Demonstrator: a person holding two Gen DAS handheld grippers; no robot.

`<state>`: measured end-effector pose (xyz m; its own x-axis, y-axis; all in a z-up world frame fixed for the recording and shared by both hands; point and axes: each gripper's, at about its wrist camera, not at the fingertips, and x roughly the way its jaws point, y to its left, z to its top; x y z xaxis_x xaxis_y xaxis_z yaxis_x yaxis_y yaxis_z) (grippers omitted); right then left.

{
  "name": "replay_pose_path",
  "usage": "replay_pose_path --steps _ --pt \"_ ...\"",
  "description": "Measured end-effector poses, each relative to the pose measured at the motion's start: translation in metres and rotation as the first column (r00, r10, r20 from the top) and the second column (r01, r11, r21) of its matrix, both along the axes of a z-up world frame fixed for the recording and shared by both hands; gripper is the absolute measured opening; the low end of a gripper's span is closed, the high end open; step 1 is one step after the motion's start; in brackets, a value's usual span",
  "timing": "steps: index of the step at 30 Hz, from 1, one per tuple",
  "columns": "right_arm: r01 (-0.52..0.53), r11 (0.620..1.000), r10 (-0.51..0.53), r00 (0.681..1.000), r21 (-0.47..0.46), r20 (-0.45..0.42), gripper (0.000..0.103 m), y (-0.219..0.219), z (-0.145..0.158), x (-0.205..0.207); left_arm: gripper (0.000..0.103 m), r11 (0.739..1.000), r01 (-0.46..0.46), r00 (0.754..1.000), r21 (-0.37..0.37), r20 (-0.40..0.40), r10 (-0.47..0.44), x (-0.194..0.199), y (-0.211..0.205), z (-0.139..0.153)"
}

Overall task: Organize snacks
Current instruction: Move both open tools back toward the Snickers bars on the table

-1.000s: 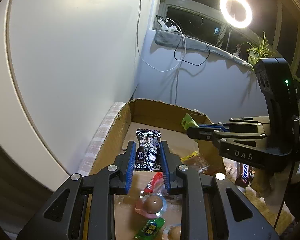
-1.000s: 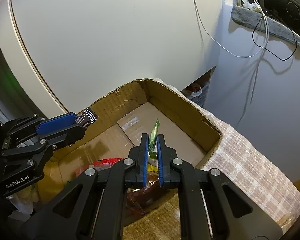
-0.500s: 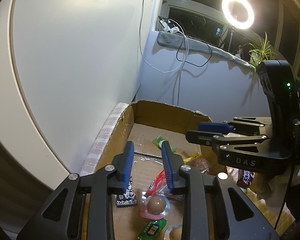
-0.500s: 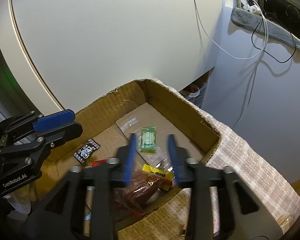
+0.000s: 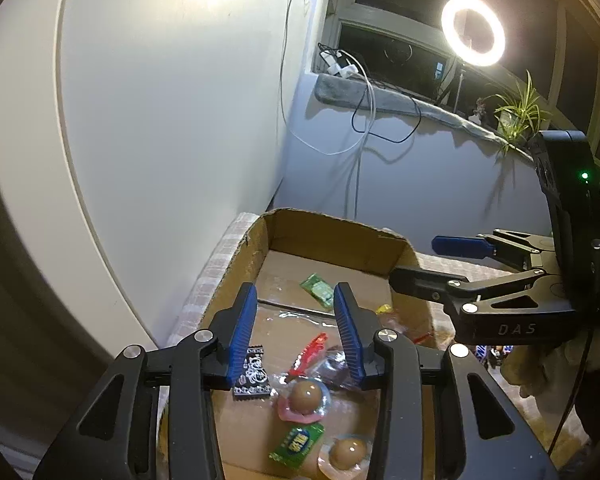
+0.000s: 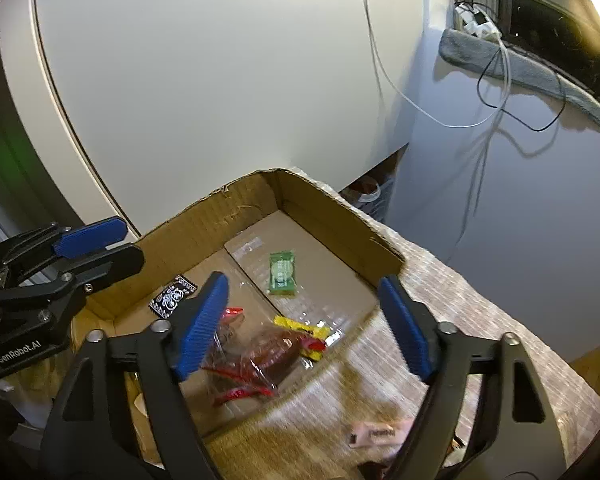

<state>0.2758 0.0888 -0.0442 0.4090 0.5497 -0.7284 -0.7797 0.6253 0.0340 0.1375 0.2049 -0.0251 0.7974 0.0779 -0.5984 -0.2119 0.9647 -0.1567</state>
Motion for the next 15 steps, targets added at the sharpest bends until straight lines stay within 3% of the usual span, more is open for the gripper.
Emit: replay_pose_path --steps 2,11,15 --pt "0.015 1.000 -0.015 1.000 -0.009 0.019 0.087 -0.007 0.003 -0.004 0.046 1.000 0.000 1.000 0.000 0.005 0.000 -0.004 -0.003 0.003" --pt "0.085 0.996 -0.081 0.990 -0.030 0.117 0.100 -0.061 0.021 -0.024 0.046 1.000 0.029 0.999 -0.003 0.015 -0.029 -0.017 -0.029 0.012" --pt "0.113 0.992 -0.106 0.988 -0.051 0.114 0.103 -0.091 0.023 -0.026 0.046 0.998 0.057 0.998 -0.011 0.015 -0.057 -0.019 -0.047 0.013"
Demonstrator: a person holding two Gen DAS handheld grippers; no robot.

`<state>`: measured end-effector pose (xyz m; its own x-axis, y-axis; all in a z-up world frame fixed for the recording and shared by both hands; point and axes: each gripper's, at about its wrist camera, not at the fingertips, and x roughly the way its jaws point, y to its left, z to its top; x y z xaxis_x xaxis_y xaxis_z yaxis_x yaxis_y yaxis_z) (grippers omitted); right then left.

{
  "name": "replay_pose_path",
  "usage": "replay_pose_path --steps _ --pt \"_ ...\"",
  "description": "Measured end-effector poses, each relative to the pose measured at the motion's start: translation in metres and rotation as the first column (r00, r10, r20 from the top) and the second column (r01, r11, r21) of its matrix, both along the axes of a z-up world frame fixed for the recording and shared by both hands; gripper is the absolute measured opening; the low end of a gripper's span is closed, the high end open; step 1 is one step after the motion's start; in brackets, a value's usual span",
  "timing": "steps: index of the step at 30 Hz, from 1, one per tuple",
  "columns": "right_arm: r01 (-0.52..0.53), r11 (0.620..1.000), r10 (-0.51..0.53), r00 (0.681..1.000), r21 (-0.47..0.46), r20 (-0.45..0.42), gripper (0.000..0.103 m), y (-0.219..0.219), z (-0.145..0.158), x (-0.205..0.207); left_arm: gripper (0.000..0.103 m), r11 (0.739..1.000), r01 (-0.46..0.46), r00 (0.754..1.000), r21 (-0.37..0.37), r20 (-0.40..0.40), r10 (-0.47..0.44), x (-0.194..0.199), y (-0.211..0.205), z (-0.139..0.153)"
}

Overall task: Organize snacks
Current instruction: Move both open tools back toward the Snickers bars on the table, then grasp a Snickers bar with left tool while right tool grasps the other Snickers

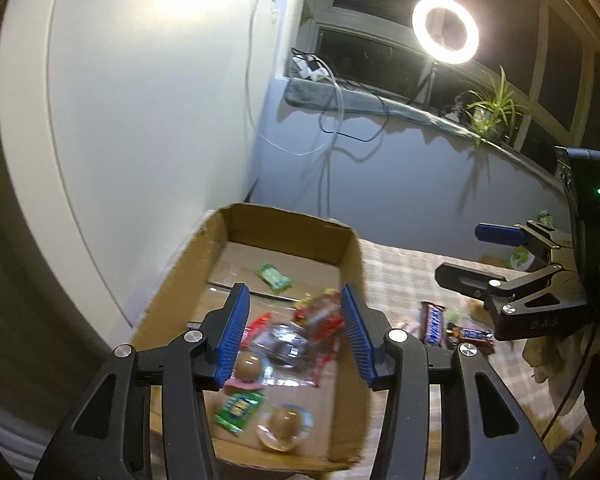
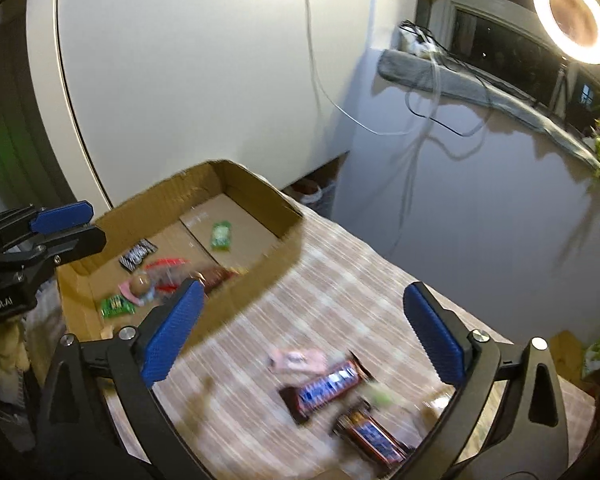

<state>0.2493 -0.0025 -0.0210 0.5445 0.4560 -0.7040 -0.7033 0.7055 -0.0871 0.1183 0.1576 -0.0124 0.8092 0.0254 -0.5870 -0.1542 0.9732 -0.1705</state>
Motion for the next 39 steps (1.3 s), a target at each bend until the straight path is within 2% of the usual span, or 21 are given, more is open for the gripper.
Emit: replay_pose_path --steps 7,11,16,21,27,30,39 --pt "0.104 0.994 -0.103 0.994 -0.017 0.026 0.103 -0.060 -0.004 0.002 0.046 0.997 0.072 0.997 -0.011 -0.012 -0.073 0.003 -0.042 -0.003" --pt "0.153 0.988 -0.153 0.987 0.005 0.039 0.103 -0.098 -0.006 0.000 0.046 0.992 0.124 0.992 -0.015 -0.029 -0.124 0.008 -0.069 -0.010" --pt "0.130 0.992 -0.129 0.991 -0.006 0.023 0.102 -0.129 -0.019 -0.006 0.046 0.985 0.169 0.984 -0.030 -0.053 -0.170 0.015 -0.094 -0.020" --pt "0.064 0.997 -0.066 0.997 -0.052 -0.039 0.080 -0.137 -0.040 -0.013 0.046 0.979 0.201 0.976 -0.033 -0.080 -0.203 0.024 -0.113 -0.029" --pt "0.019 0.998 -0.026 0.992 -0.056 -0.123 0.063 -0.139 -0.062 -0.011 0.046 0.974 0.223 0.967 -0.042 -0.119 -0.226 0.038 -0.126 -0.042" --pt "-0.010 0.998 0.002 0.991 -0.062 -0.136 0.061 -0.134 -0.068 -0.009 0.041 0.972 0.231 0.962 -0.043 -0.141 -0.234 0.047 -0.131 -0.049" --pt "-0.071 0.995 0.058 0.984 -0.071 -0.170 0.059 -0.122 -0.082 0.000 0.038 0.972 0.232 0.952 -0.049 -0.194 -0.237 0.076 -0.139 -0.068"
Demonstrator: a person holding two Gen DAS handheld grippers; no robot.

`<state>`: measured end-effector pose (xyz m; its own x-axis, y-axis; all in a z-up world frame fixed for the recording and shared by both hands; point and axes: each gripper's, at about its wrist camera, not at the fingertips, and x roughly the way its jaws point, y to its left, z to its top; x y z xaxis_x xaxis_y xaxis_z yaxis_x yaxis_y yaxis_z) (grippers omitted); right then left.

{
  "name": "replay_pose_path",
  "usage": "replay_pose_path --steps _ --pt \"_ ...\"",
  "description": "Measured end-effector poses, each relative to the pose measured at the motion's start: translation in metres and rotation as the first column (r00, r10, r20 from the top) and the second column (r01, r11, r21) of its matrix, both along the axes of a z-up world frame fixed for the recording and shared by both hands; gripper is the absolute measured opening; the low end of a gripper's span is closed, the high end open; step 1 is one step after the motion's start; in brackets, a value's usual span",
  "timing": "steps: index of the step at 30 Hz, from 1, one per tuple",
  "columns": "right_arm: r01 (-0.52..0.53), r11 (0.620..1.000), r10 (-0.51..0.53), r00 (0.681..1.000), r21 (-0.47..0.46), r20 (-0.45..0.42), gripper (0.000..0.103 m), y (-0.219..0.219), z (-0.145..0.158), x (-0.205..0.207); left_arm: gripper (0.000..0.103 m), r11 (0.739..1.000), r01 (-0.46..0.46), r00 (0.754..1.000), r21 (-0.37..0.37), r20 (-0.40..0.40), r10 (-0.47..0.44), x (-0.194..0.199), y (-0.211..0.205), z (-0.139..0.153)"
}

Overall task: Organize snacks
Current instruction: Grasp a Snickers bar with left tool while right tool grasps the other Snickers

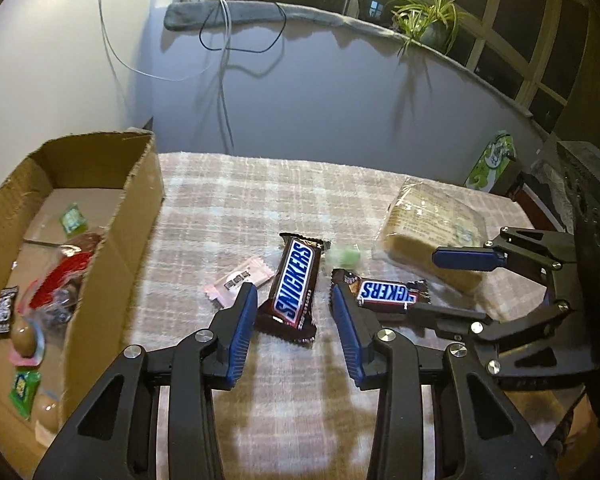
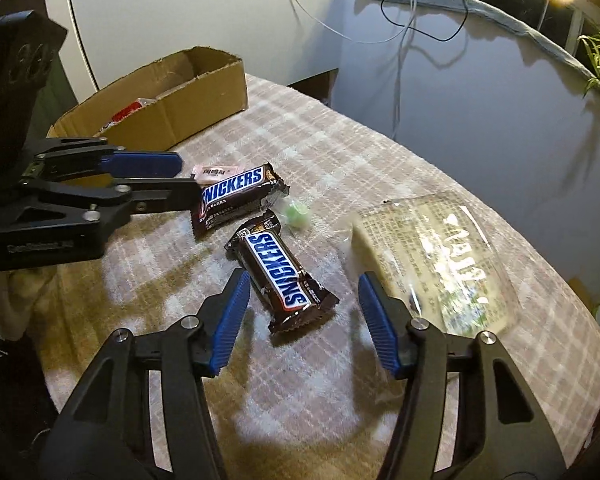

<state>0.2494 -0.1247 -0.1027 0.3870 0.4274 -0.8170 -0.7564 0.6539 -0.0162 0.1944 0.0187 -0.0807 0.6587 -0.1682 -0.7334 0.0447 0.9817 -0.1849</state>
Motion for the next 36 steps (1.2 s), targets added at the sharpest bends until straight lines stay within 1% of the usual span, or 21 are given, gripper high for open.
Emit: replay_pose_path --steps 9,13,14,16,17,18,20,23,25,28,29,36 --pt "-0.036 0.999 0.036 0.999 -0.003 -0.023 0.058 0.014 -0.011 0.010 0.038 1.000 0.004 0.999 0.029 -0.034 -0.003 0.019 -0.005 -0.015" --pt "-0.050 0.999 0.050 0.999 -0.008 -0.020 0.058 0.020 -0.013 0.012 0.038 0.999 0.004 0.999 0.037 -0.047 -0.002 0.026 -0.005 -0.020" --pt "-0.053 0.999 0.053 0.998 -0.009 -0.021 0.057 0.022 -0.014 0.012 0.037 0.999 0.004 0.999 0.037 -0.050 -0.002 0.027 -0.005 -0.022" --pt "-0.064 0.998 0.063 0.997 -0.004 -0.038 0.051 0.024 -0.015 0.013 0.034 0.999 0.009 0.999 0.038 -0.051 -0.007 0.028 -0.004 -0.023" --pt "-0.070 0.998 0.070 0.996 0.000 -0.051 0.047 0.026 -0.015 0.013 0.031 0.999 0.015 0.999 0.041 -0.051 -0.013 0.029 -0.006 -0.023" --pt "-0.074 0.997 0.074 0.996 0.000 -0.058 0.046 0.027 -0.016 0.014 0.030 0.999 0.021 0.999 0.044 -0.051 -0.018 0.029 -0.007 -0.023" --pt "-0.075 0.997 0.074 0.996 -0.011 -0.058 0.045 0.031 -0.018 0.013 0.029 0.998 0.027 0.998 0.051 -0.054 -0.025 0.031 -0.010 -0.024" --pt "-0.072 0.997 0.071 0.996 -0.014 -0.060 0.045 0.033 -0.020 0.013 0.027 0.999 0.029 0.998 0.043 -0.057 -0.027 0.032 -0.010 -0.025" --pt "-0.069 0.997 0.068 0.996 -0.014 -0.064 0.042 0.033 -0.020 0.012 0.027 0.998 0.031 0.998 0.045 -0.056 -0.029 0.033 -0.011 -0.026" --pt "-0.068 0.998 0.067 0.995 -0.016 -0.073 0.035 0.033 -0.019 0.011 0.027 0.998 0.037 0.998 0.051 -0.051 -0.034 0.032 -0.012 -0.026" --pt "-0.067 0.998 0.065 0.995 -0.016 -0.076 0.031 0.032 -0.019 0.011 0.027 0.998 0.037 0.998 0.051 -0.049 -0.034 0.032 -0.012 -0.027" --pt "-0.048 0.999 0.047 0.996 -0.020 -0.071 0.030 0.026 -0.018 0.001 0.027 0.999 0.030 0.999 0.043 -0.038 -0.029 0.026 -0.012 -0.024"
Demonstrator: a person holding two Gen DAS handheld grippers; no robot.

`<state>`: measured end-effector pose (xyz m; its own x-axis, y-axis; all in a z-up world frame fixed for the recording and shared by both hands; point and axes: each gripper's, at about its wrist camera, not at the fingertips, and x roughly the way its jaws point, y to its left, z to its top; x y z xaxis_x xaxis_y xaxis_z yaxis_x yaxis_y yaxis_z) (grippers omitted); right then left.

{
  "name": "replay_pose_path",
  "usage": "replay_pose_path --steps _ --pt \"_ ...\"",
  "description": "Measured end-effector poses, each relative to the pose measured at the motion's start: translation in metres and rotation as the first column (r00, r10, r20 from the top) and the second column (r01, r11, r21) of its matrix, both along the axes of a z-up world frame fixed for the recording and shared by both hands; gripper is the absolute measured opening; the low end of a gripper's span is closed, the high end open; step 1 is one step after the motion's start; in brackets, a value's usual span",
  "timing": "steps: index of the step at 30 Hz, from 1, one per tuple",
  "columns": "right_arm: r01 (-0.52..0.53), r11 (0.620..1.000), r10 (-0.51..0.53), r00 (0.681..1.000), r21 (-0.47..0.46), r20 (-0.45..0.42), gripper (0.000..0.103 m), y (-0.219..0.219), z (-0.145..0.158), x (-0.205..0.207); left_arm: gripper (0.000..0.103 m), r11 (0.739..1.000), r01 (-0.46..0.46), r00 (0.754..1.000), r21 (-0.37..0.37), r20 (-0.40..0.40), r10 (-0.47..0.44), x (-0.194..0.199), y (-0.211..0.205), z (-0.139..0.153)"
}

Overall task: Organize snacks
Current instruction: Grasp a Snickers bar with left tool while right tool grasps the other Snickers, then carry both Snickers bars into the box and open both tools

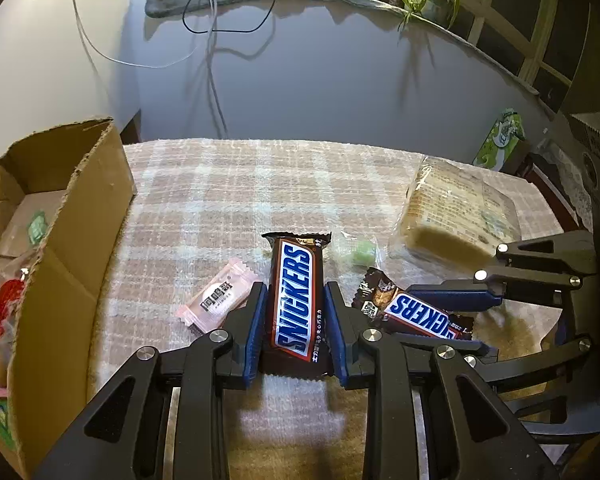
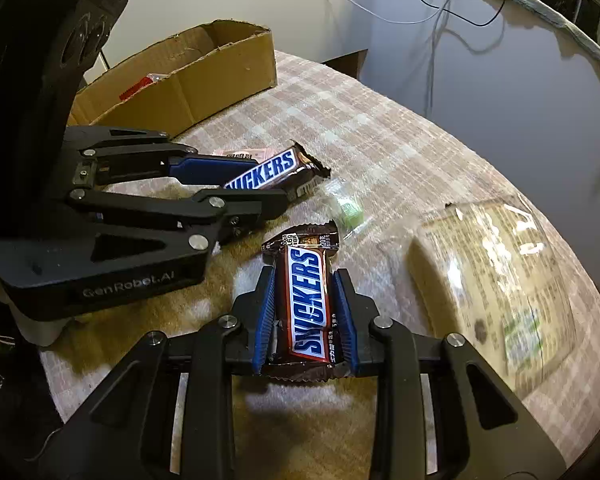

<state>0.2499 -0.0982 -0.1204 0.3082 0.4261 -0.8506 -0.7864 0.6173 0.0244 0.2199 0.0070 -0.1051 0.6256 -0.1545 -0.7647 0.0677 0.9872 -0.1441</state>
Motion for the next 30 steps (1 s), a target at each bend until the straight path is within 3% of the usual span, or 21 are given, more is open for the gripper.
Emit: replay_pose_path --steps 17,30 --pt "0.069 0.993 -0.073 0.997 0.091 0.032 0.030 -0.023 0.039 -0.033 0.027 1.000 -0.013 0.996 -0.022 0.089 0.015 -0.052 0.006 0.040" --pt "0.040 0.988 -0.052 0.996 0.149 0.079 0.030 0.003 0.073 -0.061 0.027 0.999 -0.048 0.982 -0.021 0.182 0.051 -0.101 0.028 0.076"
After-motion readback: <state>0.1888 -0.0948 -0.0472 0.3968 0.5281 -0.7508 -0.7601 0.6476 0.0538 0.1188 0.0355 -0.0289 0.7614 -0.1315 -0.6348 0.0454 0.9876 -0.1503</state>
